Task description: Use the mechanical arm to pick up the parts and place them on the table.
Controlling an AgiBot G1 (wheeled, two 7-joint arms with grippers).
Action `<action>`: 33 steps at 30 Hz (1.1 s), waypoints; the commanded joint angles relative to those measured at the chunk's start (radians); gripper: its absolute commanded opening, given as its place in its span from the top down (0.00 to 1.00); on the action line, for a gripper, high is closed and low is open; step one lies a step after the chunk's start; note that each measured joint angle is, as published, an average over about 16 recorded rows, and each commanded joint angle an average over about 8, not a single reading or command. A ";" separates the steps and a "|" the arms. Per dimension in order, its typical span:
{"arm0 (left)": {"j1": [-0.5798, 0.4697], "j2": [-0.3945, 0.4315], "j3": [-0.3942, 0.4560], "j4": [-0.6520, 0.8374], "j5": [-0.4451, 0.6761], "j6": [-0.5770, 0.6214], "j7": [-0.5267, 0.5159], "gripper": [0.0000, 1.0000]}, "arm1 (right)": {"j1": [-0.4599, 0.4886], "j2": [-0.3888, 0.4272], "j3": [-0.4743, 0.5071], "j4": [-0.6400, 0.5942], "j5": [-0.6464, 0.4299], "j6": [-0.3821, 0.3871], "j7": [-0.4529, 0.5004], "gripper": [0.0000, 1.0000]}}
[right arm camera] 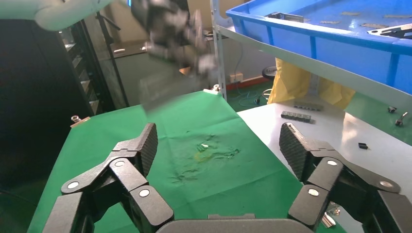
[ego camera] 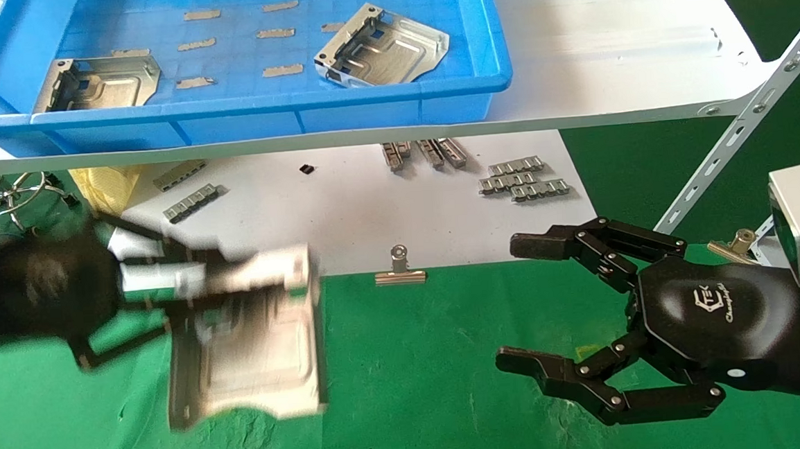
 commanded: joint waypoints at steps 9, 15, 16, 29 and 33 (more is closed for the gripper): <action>0.100 0.025 0.121 0.234 0.125 -0.024 0.325 1.00 | 0.000 0.000 0.000 0.000 0.000 0.000 0.000 0.00; 0.080 0.073 0.138 0.367 0.155 -0.030 0.457 0.95 | 0.000 0.000 0.000 0.000 0.000 0.000 0.000 0.00; 0.076 0.080 0.141 0.384 0.159 -0.029 0.476 0.89 | 0.000 0.000 0.000 0.000 0.000 0.000 0.000 0.00; 0.028 0.154 0.135 0.552 0.162 -0.086 0.643 0.00 | 0.000 0.000 0.000 0.000 0.000 0.000 0.000 0.00; 0.016 0.167 0.136 0.573 0.161 -0.054 0.663 0.00 | 0.000 0.000 0.000 0.000 0.000 0.000 0.000 0.00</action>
